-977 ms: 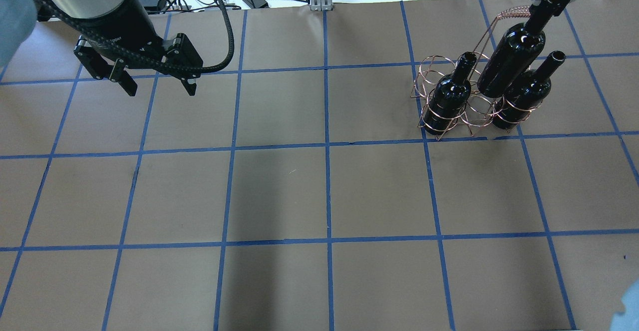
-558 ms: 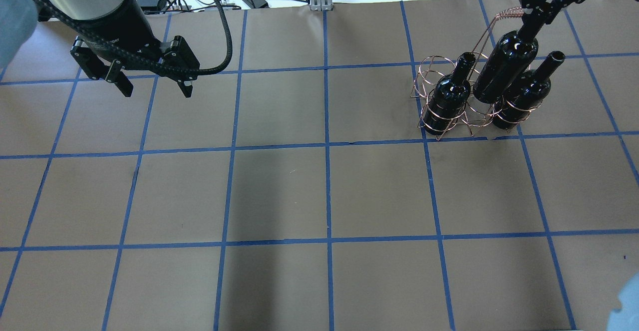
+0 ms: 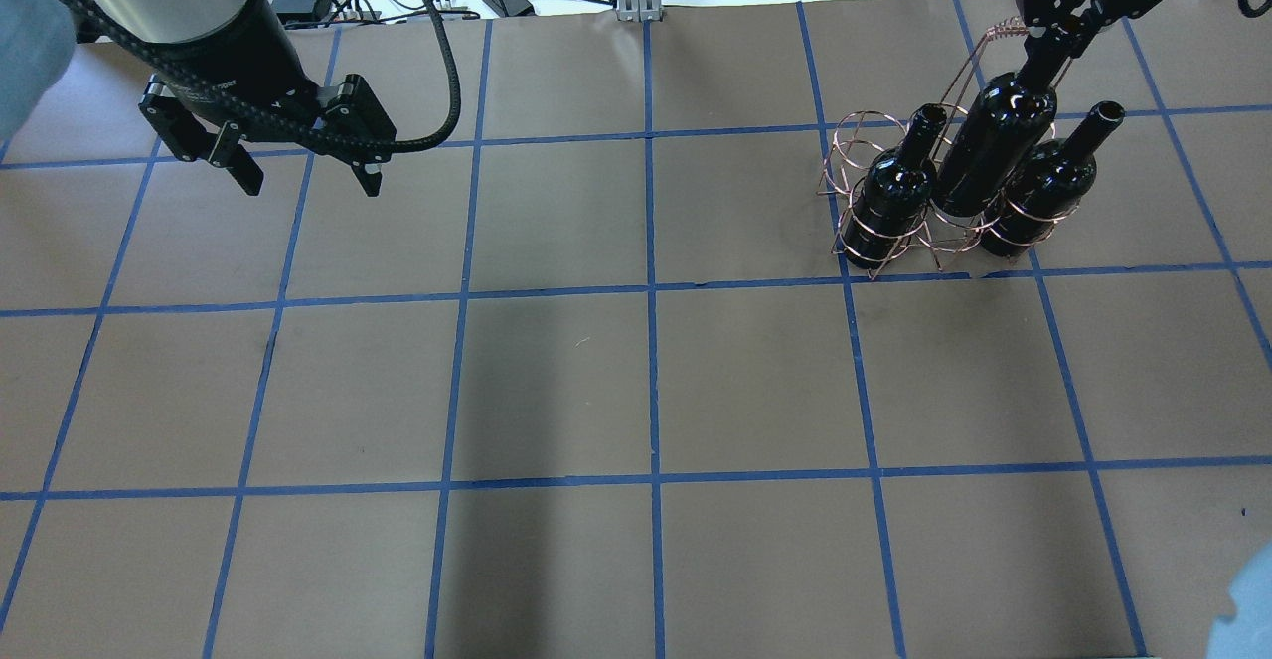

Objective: Place wine into wine basket
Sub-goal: 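Lower the bottle into the empty rack slot beside the other bottles, then open the right gripper and raise it away from the rack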

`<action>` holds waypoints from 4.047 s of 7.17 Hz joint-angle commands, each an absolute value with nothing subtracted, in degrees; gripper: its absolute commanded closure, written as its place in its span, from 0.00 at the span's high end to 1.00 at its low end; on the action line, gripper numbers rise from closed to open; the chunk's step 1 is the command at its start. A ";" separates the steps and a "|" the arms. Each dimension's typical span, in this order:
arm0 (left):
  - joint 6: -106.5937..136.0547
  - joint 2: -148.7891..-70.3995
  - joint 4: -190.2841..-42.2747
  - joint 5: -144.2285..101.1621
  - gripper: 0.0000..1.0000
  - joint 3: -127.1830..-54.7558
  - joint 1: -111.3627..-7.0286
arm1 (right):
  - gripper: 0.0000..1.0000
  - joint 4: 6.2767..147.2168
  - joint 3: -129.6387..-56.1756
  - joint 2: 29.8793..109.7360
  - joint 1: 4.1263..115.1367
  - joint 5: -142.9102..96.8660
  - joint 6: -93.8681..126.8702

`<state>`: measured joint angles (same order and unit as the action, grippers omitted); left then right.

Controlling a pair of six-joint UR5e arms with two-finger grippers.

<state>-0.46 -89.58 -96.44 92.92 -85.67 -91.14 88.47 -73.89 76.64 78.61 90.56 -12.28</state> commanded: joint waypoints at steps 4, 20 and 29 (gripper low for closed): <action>-0.53 -89.65 -96.15 92.90 1.00 -85.78 -91.14 | 0.00 96.65 -81.98 76.38 78.57 90.70 -11.95; -0.53 -89.56 -95.01 94.57 1.00 -85.78 -90.88 | 1.00 84.46 -83.67 91.85 86.01 91.76 -6.01; -0.44 -88.86 -94.75 93.70 1.00 -85.26 -90.26 | 1.00 89.83 -83.85 89.74 93.43 91.76 1.32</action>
